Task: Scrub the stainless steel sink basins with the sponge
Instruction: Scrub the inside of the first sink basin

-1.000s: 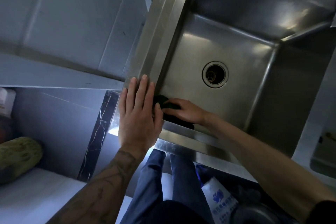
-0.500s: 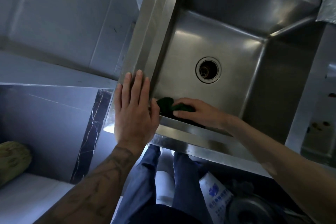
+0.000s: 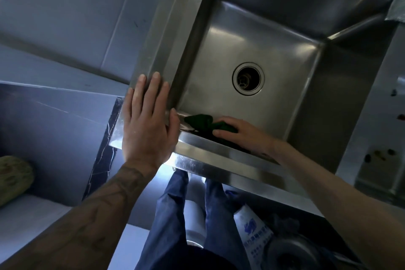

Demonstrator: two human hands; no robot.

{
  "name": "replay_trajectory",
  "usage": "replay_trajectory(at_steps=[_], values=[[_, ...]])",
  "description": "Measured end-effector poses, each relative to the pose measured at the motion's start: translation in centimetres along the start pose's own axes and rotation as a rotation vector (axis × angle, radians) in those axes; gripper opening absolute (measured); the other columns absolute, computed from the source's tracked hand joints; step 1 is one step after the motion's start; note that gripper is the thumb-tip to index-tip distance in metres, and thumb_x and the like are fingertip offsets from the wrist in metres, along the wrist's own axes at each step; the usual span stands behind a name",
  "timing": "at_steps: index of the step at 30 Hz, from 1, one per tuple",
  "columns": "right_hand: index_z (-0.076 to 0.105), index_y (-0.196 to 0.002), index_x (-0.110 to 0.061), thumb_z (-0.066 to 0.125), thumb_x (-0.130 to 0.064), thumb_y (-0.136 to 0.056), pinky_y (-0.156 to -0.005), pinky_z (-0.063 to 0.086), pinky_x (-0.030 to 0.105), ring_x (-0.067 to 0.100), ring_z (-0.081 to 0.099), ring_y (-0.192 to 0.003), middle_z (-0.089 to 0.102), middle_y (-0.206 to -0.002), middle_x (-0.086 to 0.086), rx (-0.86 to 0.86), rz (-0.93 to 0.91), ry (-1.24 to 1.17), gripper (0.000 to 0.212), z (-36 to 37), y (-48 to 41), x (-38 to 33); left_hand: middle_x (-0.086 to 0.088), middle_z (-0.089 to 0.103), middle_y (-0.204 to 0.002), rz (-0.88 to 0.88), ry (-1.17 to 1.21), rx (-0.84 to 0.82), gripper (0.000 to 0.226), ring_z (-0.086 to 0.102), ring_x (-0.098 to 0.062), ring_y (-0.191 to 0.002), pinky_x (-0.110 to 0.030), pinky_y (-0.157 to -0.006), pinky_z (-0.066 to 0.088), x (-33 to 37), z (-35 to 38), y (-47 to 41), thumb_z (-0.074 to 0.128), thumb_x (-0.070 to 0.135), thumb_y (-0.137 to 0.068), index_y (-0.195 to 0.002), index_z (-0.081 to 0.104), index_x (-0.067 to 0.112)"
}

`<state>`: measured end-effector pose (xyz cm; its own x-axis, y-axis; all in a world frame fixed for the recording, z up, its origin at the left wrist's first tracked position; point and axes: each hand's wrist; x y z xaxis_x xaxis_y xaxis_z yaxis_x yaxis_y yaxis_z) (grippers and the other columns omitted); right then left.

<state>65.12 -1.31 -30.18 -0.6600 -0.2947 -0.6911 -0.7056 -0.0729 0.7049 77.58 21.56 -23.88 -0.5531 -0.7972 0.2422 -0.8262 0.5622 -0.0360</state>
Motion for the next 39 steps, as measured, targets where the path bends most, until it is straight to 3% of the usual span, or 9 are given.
replay_trajectory(at_steps=[4, 10, 13, 15, 19, 22, 28, 34, 39], values=[[0.058, -0.139, -0.025, 0.058, -0.046, -0.102, -0.105, 0.039, 0.025, 0.019, 0.055, -0.129, 0.058, -0.141, -0.003, -0.092, 0.148, 0.172, 0.043, -0.5, -1.4, 0.4, -0.010, 0.037, -0.169, 0.000, -0.003, 0.015, 0.056, 0.026, -0.033, -0.160, -0.053, -0.131, 0.020, 0.1, 0.0, 0.0, 0.047, 0.029, -0.104, -0.156, 0.048, 0.008], [0.066, -0.116, -0.043, 0.065, -0.055, -0.093, -0.094, 0.042, 0.007, -0.007, 0.061, -0.111, 0.066, -0.119, -0.026, 0.006, -0.082, -0.023, 0.026, -1.2, 2.9, 0.9, -0.010, 0.036, -0.170, 0.010, -0.014, 0.033, 0.056, 0.025, -0.032, -0.161, -0.052, -0.131, 0.020, -0.1, 0.3, 0.0, 0.046, 0.030, -0.105, -0.156, 0.047, 0.009], [0.064, -0.130, -0.027, 0.062, -0.040, -0.101, -0.102, 0.043, 0.023, 0.011, 0.060, -0.121, 0.065, -0.132, -0.009, -0.034, 0.034, 0.069, 0.032, -1.5, 1.4, 2.0, -0.009, 0.036, -0.170, 0.008, -0.012, 0.034, 0.056, 0.024, -0.032, -0.161, -0.049, -0.132, 0.017, 0.0, 0.2, 0.1, 0.047, 0.030, -0.104, -0.157, 0.047, 0.009], [0.058, -0.139, -0.025, 0.058, -0.042, -0.103, -0.096, 0.038, 0.021, 0.016, 0.055, -0.126, 0.059, -0.139, -0.002, -0.085, 0.164, 0.151, 0.040, -1.7, 0.8, 2.5, -0.009, 0.035, -0.170, 0.001, -0.002, 0.026, 0.056, 0.024, -0.031, -0.161, -0.049, -0.132, 0.016, 0.1, 0.1, 0.0, 0.047, 0.029, -0.104, -0.157, 0.047, 0.009], [0.065, -0.122, -0.042, 0.063, -0.054, -0.096, -0.094, 0.043, 0.016, 0.007, 0.061, -0.119, 0.064, -0.127, -0.020, 0.003, 0.063, 0.069, 0.029, -2.2, 3.4, 3.1, -0.010, 0.037, -0.169, -0.008, 0.012, 0.024, 0.056, 0.025, -0.033, -0.160, -0.051, -0.132, 0.017, 0.3, -0.1, 0.0, 0.049, 0.027, -0.103, -0.155, 0.048, 0.008], [0.067, -0.121, -0.037, 0.065, -0.056, -0.093, -0.100, 0.048, 0.019, 0.003, 0.064, -0.114, 0.069, -0.121, -0.018, 0.024, -0.008, -0.039, 0.034, -2.6, 5.5, 3.6, -0.011, 0.037, -0.169, -0.014, 0.021, 0.020, 0.055, 0.026, -0.034, -0.160, -0.053, -0.131, 0.018, 0.5, -0.2, 0.0, 0.050, 0.025, -0.103, -0.155, 0.049, 0.006], [0.060, -0.137, -0.023, 0.057, -0.043, -0.103, -0.110, 0.045, 0.040, 0.023, 0.058, -0.124, 0.063, -0.136, 0.002, -0.075, 0.270, 0.191, 0.040, -3.5, 3.5, 4.7, -0.011, 0.036, -0.169, -0.018, 0.030, 0.003, 0.056, 0.025, -0.035, -0.160, -0.055, -0.130, 0.020, 0.5, -0.3, -0.1, 0.050, 0.025, -0.102, -0.155, 0.048, 0.006], [0.069, -0.115, -0.040, 0.065, -0.058, -0.089, -0.093, 0.048, 0.013, -0.002, 0.065, -0.106, 0.071, -0.114, -0.019, 0.054, 0.071, -0.007, 0.031, -4.1, 8.5, 4.5, -0.010, 0.036, -0.170, -0.022, 0.031, 0.002, 0.057, 0.024, -0.034, -0.161, -0.054, -0.131, 0.018, 0.4, -0.1, 0.0, 0.050, 0.026, -0.102, -0.156, 0.047, 0.007], [0.065, -0.131, -0.019, 0.059, -0.039, -0.103, -0.103, 0.048, 0.035, 0.020, 0.063, -0.115, 0.068, -0.125, 0.002, -0.035, 0.271, 0.186, 0.035, -4.6, 6.2, 5.1, -0.010, 0.034, -0.171, -0.024, 0.038, -0.014, 0.058, 0.022, -0.033, -0.162, -0.053, -0.132, 0.016, 0.4, -0.2, 0.0, 0.048, 0.027, -0.103, -0.157, 0.046, 0.007]])
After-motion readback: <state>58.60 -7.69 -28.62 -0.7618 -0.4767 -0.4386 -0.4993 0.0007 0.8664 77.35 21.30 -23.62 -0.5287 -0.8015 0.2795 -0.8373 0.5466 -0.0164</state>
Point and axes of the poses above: each hand's wrist, its own y-axis away from the middle knuckle, its own z-axis out of the palm, x = y × z
